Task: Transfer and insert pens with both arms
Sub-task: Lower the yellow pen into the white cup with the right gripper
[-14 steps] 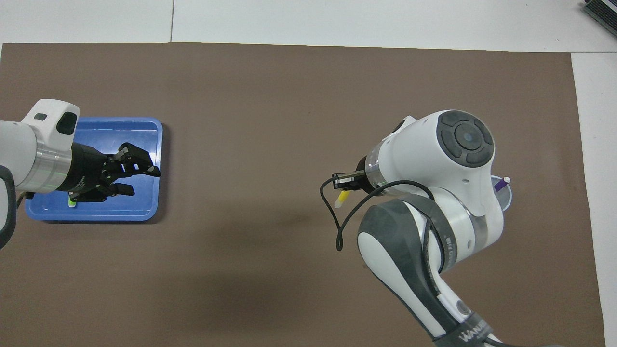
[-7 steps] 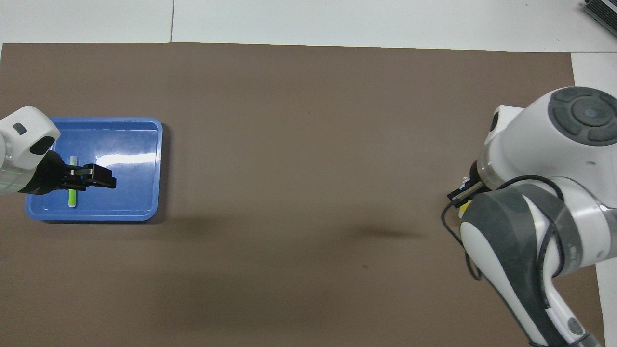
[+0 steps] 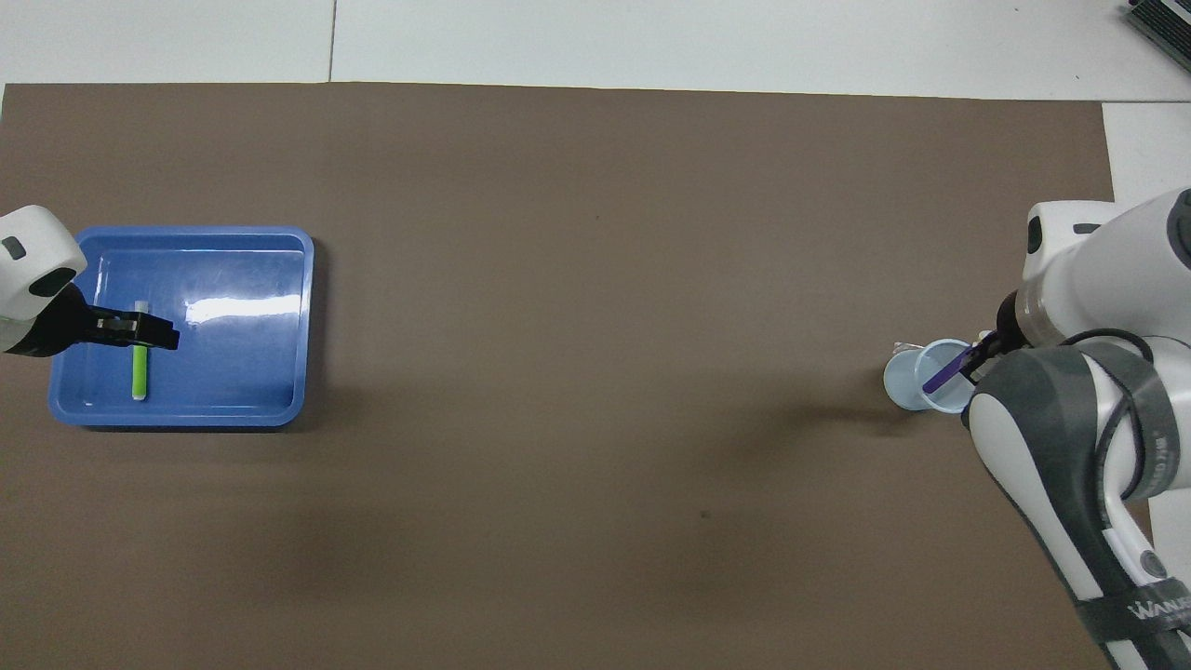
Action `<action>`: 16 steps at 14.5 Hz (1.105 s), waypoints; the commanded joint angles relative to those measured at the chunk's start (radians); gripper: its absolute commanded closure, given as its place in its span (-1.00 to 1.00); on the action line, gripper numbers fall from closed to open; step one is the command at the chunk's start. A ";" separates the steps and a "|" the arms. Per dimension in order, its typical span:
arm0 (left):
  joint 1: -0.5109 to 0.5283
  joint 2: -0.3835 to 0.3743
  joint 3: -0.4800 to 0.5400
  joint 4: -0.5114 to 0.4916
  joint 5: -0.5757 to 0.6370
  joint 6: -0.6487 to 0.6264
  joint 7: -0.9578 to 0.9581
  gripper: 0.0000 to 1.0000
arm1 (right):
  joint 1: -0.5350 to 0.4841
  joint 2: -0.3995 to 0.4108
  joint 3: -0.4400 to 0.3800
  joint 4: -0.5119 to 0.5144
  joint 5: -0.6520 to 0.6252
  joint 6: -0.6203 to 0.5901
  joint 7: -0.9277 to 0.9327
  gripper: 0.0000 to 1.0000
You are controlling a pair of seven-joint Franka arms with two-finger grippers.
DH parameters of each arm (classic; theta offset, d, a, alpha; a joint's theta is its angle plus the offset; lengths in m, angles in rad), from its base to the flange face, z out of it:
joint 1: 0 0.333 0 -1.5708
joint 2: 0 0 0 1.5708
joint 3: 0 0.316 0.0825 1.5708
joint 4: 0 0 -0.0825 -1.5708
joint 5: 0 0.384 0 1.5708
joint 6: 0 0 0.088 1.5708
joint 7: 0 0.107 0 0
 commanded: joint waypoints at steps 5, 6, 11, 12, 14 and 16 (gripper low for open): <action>0.078 0.071 -0.007 -0.015 0.082 0.147 0.134 -0.32 | -0.008 -0.022 0.014 -0.101 -0.018 0.124 0.059 1.00; 0.088 0.091 -0.005 -0.015 0.084 0.176 0.153 -0.32 | -0.010 -0.025 0.014 -0.126 -0.018 0.158 0.070 1.00; 0.125 0.174 -0.005 -0.015 0.084 0.285 0.172 -0.32 | -0.008 -0.027 0.016 -0.123 -0.005 0.166 0.072 -1.00; 0.134 0.192 -0.005 -0.013 0.084 0.308 0.193 -0.32 | -0.005 -0.035 0.016 -0.120 -0.005 0.158 0.072 -1.00; 0.139 0.223 -0.005 -0.012 0.084 0.348 0.204 -0.32 | 0.005 -0.045 0.020 -0.088 0.066 0.108 0.113 -1.00; 0.139 0.244 -0.004 -0.010 0.084 0.377 0.204 -0.32 | 0.016 -0.050 0.024 -0.042 0.196 0.034 0.217 -1.00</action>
